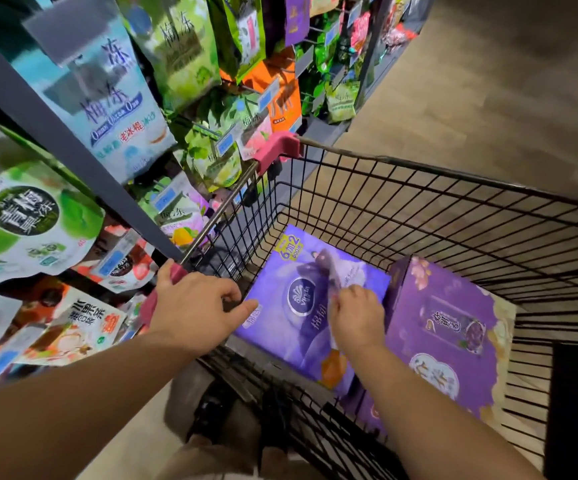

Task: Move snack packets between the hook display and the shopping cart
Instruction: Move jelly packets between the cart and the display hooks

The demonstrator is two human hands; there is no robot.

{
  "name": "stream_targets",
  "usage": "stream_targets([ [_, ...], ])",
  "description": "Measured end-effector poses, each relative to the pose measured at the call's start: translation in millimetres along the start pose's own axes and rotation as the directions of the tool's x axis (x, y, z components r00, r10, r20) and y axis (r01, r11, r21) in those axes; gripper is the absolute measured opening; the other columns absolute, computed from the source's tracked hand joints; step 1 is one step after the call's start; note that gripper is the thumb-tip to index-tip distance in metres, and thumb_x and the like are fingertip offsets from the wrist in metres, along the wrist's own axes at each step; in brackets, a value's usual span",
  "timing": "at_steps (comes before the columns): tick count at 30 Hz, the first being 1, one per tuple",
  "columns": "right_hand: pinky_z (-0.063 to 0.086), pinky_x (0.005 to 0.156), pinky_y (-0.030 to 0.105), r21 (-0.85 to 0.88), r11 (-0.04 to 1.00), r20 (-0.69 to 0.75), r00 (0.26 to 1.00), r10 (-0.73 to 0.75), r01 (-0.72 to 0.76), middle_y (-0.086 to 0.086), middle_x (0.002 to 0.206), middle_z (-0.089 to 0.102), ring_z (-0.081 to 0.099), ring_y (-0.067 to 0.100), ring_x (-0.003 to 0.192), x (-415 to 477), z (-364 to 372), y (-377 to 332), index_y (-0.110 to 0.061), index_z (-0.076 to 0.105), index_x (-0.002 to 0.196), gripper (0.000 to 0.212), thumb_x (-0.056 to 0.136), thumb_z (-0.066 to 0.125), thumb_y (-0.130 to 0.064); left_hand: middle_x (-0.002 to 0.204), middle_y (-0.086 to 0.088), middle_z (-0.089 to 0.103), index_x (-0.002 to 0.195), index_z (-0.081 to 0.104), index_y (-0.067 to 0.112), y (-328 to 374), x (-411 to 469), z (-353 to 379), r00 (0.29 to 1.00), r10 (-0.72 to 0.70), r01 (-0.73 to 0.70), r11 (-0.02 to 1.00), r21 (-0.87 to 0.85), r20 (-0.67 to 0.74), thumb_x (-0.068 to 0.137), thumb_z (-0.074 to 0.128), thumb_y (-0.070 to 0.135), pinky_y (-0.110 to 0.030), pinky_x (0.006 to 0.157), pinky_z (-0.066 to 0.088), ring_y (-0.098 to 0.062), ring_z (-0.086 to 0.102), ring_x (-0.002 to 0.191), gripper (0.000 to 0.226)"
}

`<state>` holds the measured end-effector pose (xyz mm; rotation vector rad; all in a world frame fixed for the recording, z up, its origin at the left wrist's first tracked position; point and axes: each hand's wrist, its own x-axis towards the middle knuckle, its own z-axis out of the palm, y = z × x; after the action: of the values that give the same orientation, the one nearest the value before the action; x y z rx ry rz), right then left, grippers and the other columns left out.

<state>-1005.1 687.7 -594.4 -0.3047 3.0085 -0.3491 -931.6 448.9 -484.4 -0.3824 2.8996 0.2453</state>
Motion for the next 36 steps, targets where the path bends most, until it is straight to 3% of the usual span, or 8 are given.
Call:
stream_targets([
  [3,0.045,0.088,0.043,0.030,0.999,0.306,0.951,-0.028,0.019,0.008,0.115,0.055,0.051,0.034,0.111,-9.5,22.5,-23.7,-0.013,0.065,0.104,0.030,0.097,0.050,-0.038,0.068,0.018,0.060,0.075,0.060,0.033,1.0,-0.1,0.4,1.000,-0.010,0.010,1.000,-0.019,-0.019,0.079,0.045,0.074,-0.045,0.107,-0.001,-0.003,0.054,0.084,0.043],
  [6,0.042,0.097,0.041,0.091,0.995,0.480,0.877,-0.003,-0.046,0.003,0.126,0.045,0.041,0.027,0.123,-10.6,37.8,-27.0,-0.020,0.062,0.113,0.031,0.097,0.046,-0.042,0.069,0.018,0.060,0.077,0.060,0.033,0.8,-0.4,0.0,1.000,-0.012,0.011,1.000,-0.026,-0.019,0.080,0.044,0.074,-0.045,0.108,-0.005,-0.005,0.054,0.086,0.044],
  [11,0.044,0.096,0.042,0.094,0.957,0.383,0.898,0.218,-0.273,0.011,0.127,0.045,0.047,0.033,0.121,-3.6,37.0,-10.3,-0.011,0.050,0.122,0.054,0.084,0.068,-0.045,0.074,0.016,0.061,0.081,0.062,0.032,0.1,-1.0,-0.9,1.000,-0.009,0.009,0.999,-0.053,-0.001,0.082,0.043,0.072,-0.045,0.111,-0.008,-0.007,0.053,0.090,0.045],
  [19,0.044,0.096,0.040,0.161,0.750,0.547,0.691,0.474,-0.642,0.016,0.136,0.042,0.049,0.034,0.124,1.2,38.7,-9.6,-0.006,0.037,0.134,0.100,0.061,0.087,-0.053,0.079,0.017,0.062,0.083,0.062,0.033,-0.9,-0.9,0.0,1.000,-0.005,0.005,0.998,-0.068,0.001,0.082,0.042,0.072,-0.043,0.111,-0.011,-0.007,0.052,0.092,0.044],
  [22,0.051,0.079,0.030,0.231,0.628,0.625,0.608,0.490,-0.743,0.010,0.116,0.064,0.063,0.026,0.105,0.9,39.0,-15.5,-0.007,0.050,0.122,0.089,0.054,0.092,-0.047,0.079,0.017,0.063,0.082,0.062,0.033,-2.3,-0.1,1.1,1.000,-0.004,0.004,0.997,-0.073,0.003,0.082,0.042,0.072,-0.043,0.110,-0.012,-0.007,0.052,0.092,0.044],
  [26,0.045,0.045,0.017,0.423,0.395,0.706,0.570,0.420,-0.815,0.001,0.071,0.070,0.063,0.014,0.060,-1.4,35.9,-20.4,-0.005,0.069,0.093,0.040,0.064,0.091,-0.022,0.075,0.016,0.062,0.081,0.061,0.032,-2.1,-0.7,1.6,1.000,0.000,-0.001,0.998,-0.065,-0.015,0.082,0.042,0.072,-0.042,0.110,-0.012,-0.007,0.053,0.091,0.044],
  [30,0.049,0.064,0.027,0.579,0.156,0.736,0.595,0.323,-0.801,0.002,0.056,0.070,0.061,0.016,0.060,3.7,19.4,-33.4,-0.005,0.071,0.080,0.024,0.065,0.088,-0.012,0.071,0.015,0.060,0.080,0.061,0.031,-2.0,-1.0,0.8,1.000,0.013,-0.014,0.998,-0.059,-0.028,0.082,0.041,0.073,-0.042,0.108,-0.011,-0.007,0.054,0.089,0.047],
  [36,0.036,0.063,0.025,0.781,0.047,0.614,0.780,0.124,-0.622,0.001,0.062,0.069,0.050,0.016,0.061,10.8,-37.0,-65.9,-0.015,0.070,0.079,0.016,0.072,0.083,-0.010,0.072,0.016,0.061,0.081,0.060,0.033,1.3,-0.7,-3.6,1.000,0.011,-0.011,0.997,-0.070,-0.004,0.081,0.024,0.078,-0.047,0.113,-0.006,-0.007,0.057,0.093,0.058],
])
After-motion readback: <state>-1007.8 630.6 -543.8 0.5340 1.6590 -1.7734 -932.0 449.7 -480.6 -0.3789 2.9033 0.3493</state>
